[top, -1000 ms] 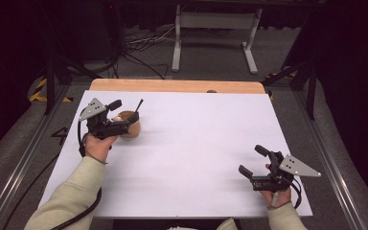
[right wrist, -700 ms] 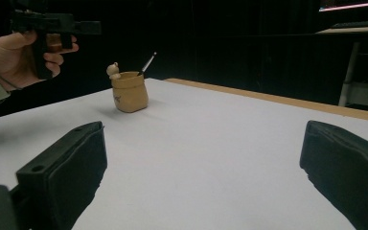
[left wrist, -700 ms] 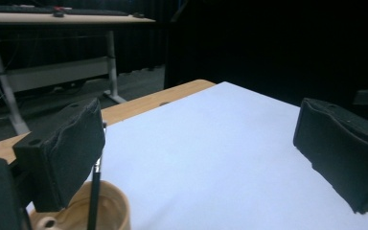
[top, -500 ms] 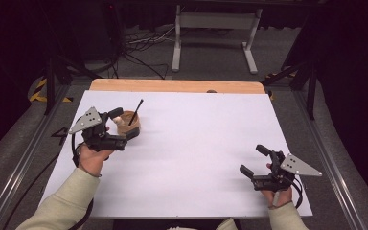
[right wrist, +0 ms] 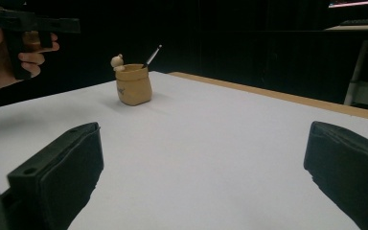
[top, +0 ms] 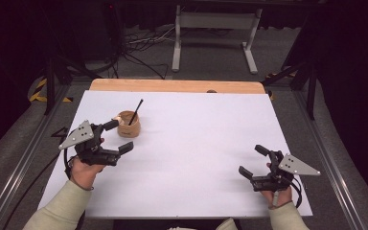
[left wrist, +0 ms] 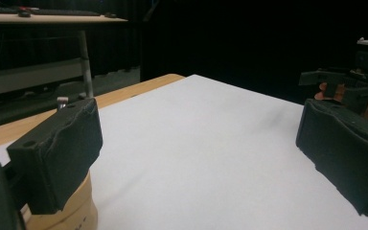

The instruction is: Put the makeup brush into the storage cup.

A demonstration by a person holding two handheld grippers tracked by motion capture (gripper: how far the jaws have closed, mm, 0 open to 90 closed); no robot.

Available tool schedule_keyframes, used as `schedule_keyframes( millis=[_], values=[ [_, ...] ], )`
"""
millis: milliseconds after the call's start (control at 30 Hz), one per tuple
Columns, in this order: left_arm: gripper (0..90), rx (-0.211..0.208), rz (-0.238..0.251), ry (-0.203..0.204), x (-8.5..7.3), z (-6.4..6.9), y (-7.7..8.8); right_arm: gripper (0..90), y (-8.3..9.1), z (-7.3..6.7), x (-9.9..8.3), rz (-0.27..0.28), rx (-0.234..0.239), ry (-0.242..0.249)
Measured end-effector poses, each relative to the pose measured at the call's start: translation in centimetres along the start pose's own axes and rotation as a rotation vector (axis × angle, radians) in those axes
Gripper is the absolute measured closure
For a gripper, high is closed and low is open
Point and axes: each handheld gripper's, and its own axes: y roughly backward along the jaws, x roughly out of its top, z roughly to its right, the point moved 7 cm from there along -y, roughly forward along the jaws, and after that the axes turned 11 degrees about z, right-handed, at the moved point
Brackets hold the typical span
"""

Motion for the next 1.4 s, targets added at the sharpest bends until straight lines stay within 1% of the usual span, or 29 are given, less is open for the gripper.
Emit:
schedule_keyframes(
  millis=[167,267,300,400,500,667,833,1000,1133,1200,1267,1333,1400],
  values=[
    [2.9,-0.007,0.007,0.018,-0.7,0.3,0.7,0.3,-0.1,-0.1,-0.1,-0.009,0.009,0.003],
    [2.9,-0.008,0.005,0.023,-1.2,0.4,1.1,0.3,-0.1,-0.1,-0.1,-0.012,0.009,0.008],
    [3.0,-0.009,-0.003,0.025,-1.4,0.4,1.2,0.3,-0.1,-0.1,-0.2,-0.014,0.011,0.008],
    [2.9,-0.006,-0.012,0.024,-2.0,0.5,1.5,0.2,-0.1,-0.1,-0.1,-0.02,0.018,0.016],
    [3.6,-0.004,-0.026,0.007,-2.6,0.6,1.8,0.2,-0.1,-0.1,-0.1,-0.024,0.027,0.024],
    [3.6,-0.007,-0.018,0.023,-3.4,0.8,2.3,0.2,-0.2,-0.1,-0.2,-0.032,0.036,0.026],
    [3.6,-0.006,-0.022,0.02,-4.3,0.6,2.6,0.2,-0.3,-0.3,-0.3,-0.039,0.042,0.03],
    [3.6,-0.005,-0.023,0.018,-5.1,0.7,2.8,0.2,-0.3,-0.3,-0.4,-0.046,0.04,0.025],
    [3.6,-0.011,-0.037,0.01,-5.7,0.9,2.9,0.2,-0.3,-0.3,-0.5,-0.044,0.039,0.022],
    [3.6,-0.014,-0.042,0.017,-6.3,1.1,2.9,0.2,-0.3,-0.4,-0.5,-0.043,0.038,0.02],
    [3.6,-0.014,-0.042,0.015,-6.4,1.1,2.9,0.2,-0.3,-0.4,-0.6,-0.048,0.038,0.022],
    [3.6,-0.013,-0.052,0.014,-6.8,1.1,3.0,0.2,-0.3,-0.4,-0.6,-0.047,0.038,0.023],
    [3.6,-0.003,-0.042,0.025,-7.0,0.9,3.1,0.2,-0.3,-0.4,-0.6,-0.044,0.037,0.023]
  ],
)
